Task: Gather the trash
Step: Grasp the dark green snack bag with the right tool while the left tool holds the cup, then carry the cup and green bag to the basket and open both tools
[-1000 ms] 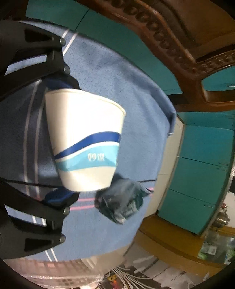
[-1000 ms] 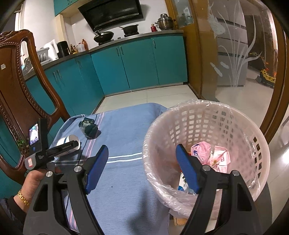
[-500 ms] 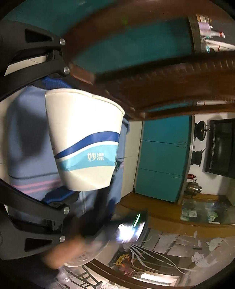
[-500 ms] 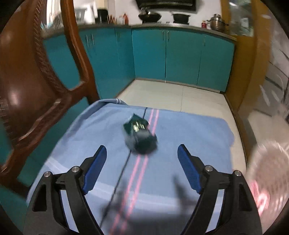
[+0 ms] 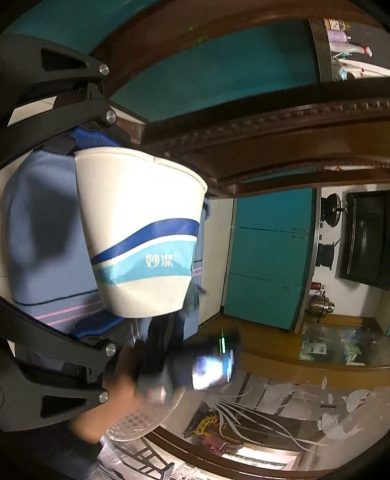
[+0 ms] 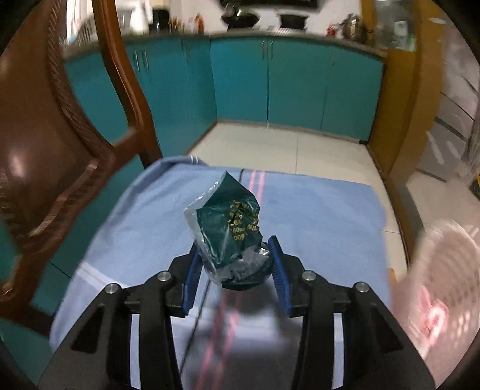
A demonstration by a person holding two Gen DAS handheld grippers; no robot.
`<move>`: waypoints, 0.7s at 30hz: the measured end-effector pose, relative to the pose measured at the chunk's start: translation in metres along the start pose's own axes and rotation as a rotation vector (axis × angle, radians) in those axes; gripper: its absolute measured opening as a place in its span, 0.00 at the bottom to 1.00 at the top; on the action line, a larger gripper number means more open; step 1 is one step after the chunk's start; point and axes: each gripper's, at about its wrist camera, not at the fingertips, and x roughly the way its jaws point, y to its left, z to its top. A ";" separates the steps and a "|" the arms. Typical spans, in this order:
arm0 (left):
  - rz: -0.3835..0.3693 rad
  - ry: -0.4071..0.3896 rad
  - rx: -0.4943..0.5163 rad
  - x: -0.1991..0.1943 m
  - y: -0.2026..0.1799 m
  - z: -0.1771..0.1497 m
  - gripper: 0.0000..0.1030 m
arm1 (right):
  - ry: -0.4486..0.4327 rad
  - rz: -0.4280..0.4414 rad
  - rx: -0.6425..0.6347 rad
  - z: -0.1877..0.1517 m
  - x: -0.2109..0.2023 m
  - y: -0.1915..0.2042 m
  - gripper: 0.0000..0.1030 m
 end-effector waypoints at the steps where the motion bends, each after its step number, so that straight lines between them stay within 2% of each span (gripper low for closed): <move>1: -0.005 0.002 0.000 0.003 -0.002 0.002 0.83 | -0.025 -0.001 0.016 -0.005 -0.021 -0.008 0.42; 6: -0.023 0.019 0.019 0.010 -0.018 0.000 0.83 | -0.164 -0.075 0.101 -0.031 -0.123 -0.061 0.42; 8: -0.026 0.027 0.031 0.012 -0.023 -0.004 0.83 | -0.204 -0.148 0.157 -0.045 -0.144 -0.091 0.43; 10: -0.029 0.035 0.041 0.012 -0.028 -0.008 0.83 | -0.196 -0.185 0.256 -0.061 -0.140 -0.131 0.47; 11: -0.033 0.042 0.044 0.013 -0.032 -0.010 0.83 | -0.187 -0.193 0.292 -0.068 -0.132 -0.145 0.53; 12: -0.037 0.046 0.047 0.014 -0.035 -0.011 0.83 | -0.175 -0.197 0.337 -0.076 -0.123 -0.163 0.66; 14: -0.045 0.052 0.057 0.015 -0.043 -0.013 0.83 | -0.168 -0.213 0.421 -0.087 -0.118 -0.187 0.73; 15: -0.053 0.055 0.071 0.016 -0.049 -0.014 0.83 | -0.182 -0.201 0.450 -0.088 -0.126 -0.195 0.75; 16: -0.059 0.058 0.088 0.015 -0.054 -0.017 0.83 | -0.207 -0.182 0.464 -0.087 -0.134 -0.198 0.82; 17: -0.066 0.067 0.101 0.016 -0.060 -0.018 0.83 | -0.266 -0.161 0.483 -0.087 -0.153 -0.201 0.86; 18: -0.090 0.081 0.107 0.017 -0.068 -0.019 0.83 | -0.345 -0.156 0.507 -0.089 -0.175 -0.203 0.96; 21: -0.157 0.074 0.126 0.018 -0.102 -0.013 0.83 | -0.487 -0.185 0.635 -0.103 -0.216 -0.217 0.97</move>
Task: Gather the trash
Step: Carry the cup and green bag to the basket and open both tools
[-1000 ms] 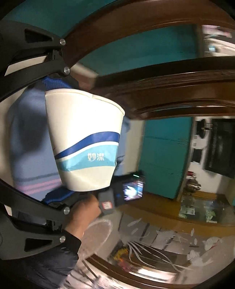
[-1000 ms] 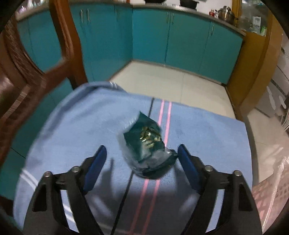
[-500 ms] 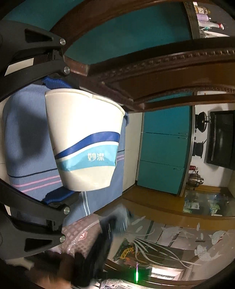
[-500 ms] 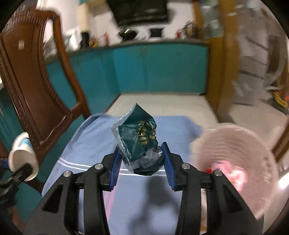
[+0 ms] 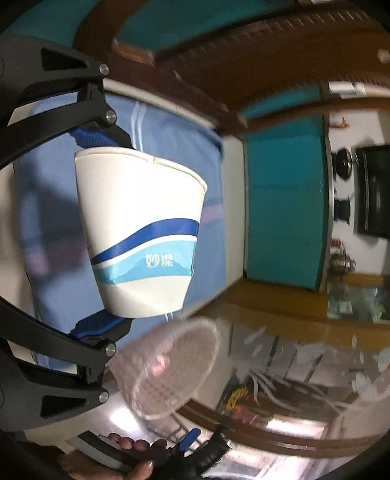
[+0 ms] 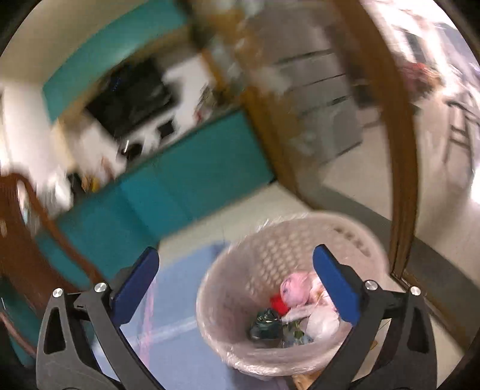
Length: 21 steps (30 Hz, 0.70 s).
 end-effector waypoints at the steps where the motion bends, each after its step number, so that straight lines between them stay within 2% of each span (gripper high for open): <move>1: -0.017 -0.001 0.013 0.003 -0.011 0.003 0.83 | -0.016 -0.001 0.041 0.002 -0.006 -0.007 0.97; 4: -0.086 -0.006 0.088 0.018 -0.069 0.025 0.83 | -0.080 -0.045 0.152 0.012 -0.023 -0.033 0.97; 7: -0.159 -0.010 0.174 0.041 -0.131 0.052 0.84 | -0.095 -0.053 0.196 0.019 -0.024 -0.046 0.97; 9: -0.213 0.027 0.207 0.065 -0.166 0.068 0.87 | -0.094 -0.042 0.242 0.024 -0.024 -0.055 0.97; 10: -0.231 0.056 0.220 0.078 -0.178 0.074 0.95 | -0.092 -0.035 0.247 0.024 -0.024 -0.056 0.97; 12: -0.206 0.098 0.234 0.101 -0.193 0.080 0.97 | -0.092 -0.029 0.232 0.028 -0.025 -0.057 0.97; 14: -0.185 0.141 0.224 0.114 -0.189 0.078 0.97 | -0.068 -0.015 0.201 0.031 -0.020 -0.056 0.97; 16: -0.188 0.141 0.197 0.109 -0.174 0.071 0.97 | -0.048 -0.008 0.163 0.030 -0.020 -0.048 0.97; 21: -0.074 0.111 0.125 0.073 -0.100 0.044 0.97 | 0.053 0.004 -0.081 0.011 -0.001 0.007 0.97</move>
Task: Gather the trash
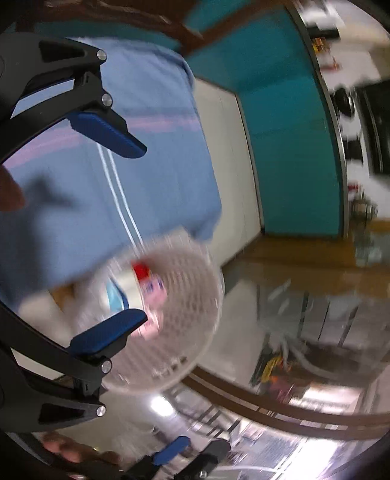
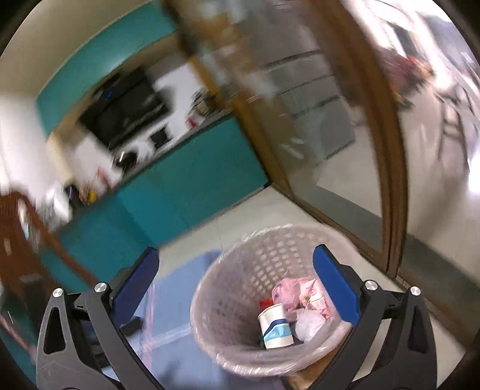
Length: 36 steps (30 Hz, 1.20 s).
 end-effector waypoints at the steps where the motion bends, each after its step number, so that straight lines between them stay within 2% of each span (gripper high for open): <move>1: 0.032 -0.007 -0.018 -0.009 0.016 -0.008 0.97 | 0.026 0.002 -0.063 -0.005 0.004 0.016 0.97; 6: 0.160 -0.073 -0.142 -0.070 0.095 -0.057 0.97 | 0.113 -0.005 -0.291 -0.048 0.014 0.086 0.97; 8: 0.242 -0.101 -0.157 -0.096 0.114 -0.079 0.97 | 0.126 0.007 -0.324 -0.064 0.013 0.104 0.97; 12: 0.306 -0.146 -0.227 -0.121 0.137 -0.096 0.97 | 0.153 0.029 -0.408 -0.097 0.010 0.140 0.97; 14: 0.292 -0.168 -0.244 -0.122 0.144 -0.100 0.97 | 0.161 0.036 -0.419 -0.108 0.005 0.151 0.97; 19: 0.328 -0.130 -0.211 -0.104 0.147 -0.103 0.97 | 0.172 0.053 -0.419 -0.126 0.001 0.166 0.97; 21: 0.313 -0.128 -0.219 -0.105 0.149 -0.104 0.97 | 0.175 0.053 -0.433 -0.132 0.001 0.171 0.97; 24: 0.283 -0.140 -0.248 -0.105 0.148 -0.103 0.97 | 0.182 0.054 -0.436 -0.133 0.001 0.173 0.97; 28: 0.289 -0.193 -0.237 -0.112 0.144 -0.107 0.97 | 0.183 0.050 -0.438 -0.134 0.001 0.171 0.97; 33: 0.290 -0.171 -0.219 -0.110 0.139 -0.108 0.97 | 0.191 0.048 -0.447 -0.136 0.001 0.168 0.97; 36: 0.254 -0.174 -0.249 -0.111 0.141 -0.109 0.97 | 0.194 0.050 -0.449 -0.135 0.001 0.167 0.97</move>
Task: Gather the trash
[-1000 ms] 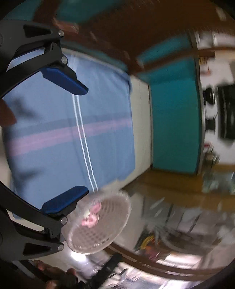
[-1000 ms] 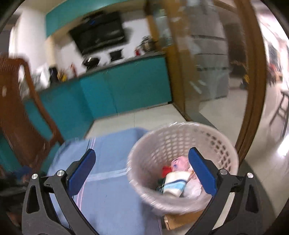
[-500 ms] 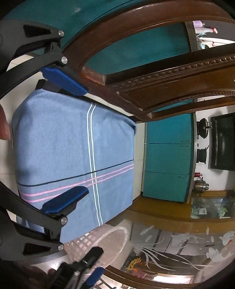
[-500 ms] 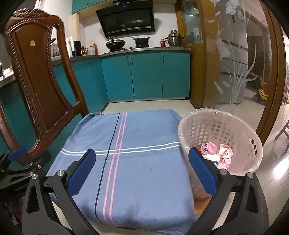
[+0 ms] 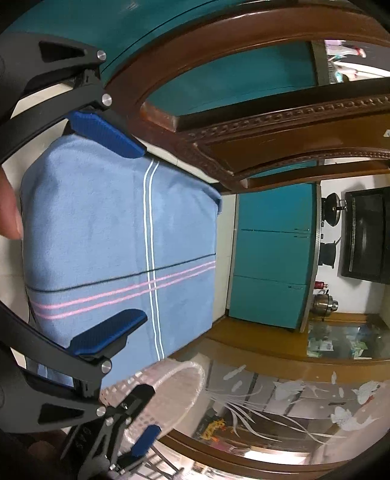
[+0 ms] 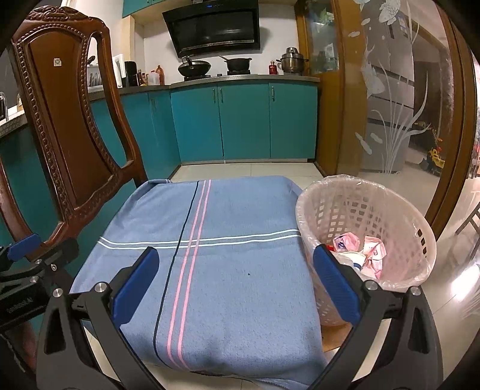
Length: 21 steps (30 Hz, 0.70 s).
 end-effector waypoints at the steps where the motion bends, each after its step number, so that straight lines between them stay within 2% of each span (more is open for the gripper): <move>1: -0.015 0.001 -0.015 0.000 0.001 0.000 0.97 | 0.000 0.000 0.000 -0.001 0.000 0.000 0.97; 21: -0.006 0.009 0.042 0.003 -0.008 -0.003 0.97 | 0.001 -0.003 -0.002 -0.002 0.003 0.000 0.97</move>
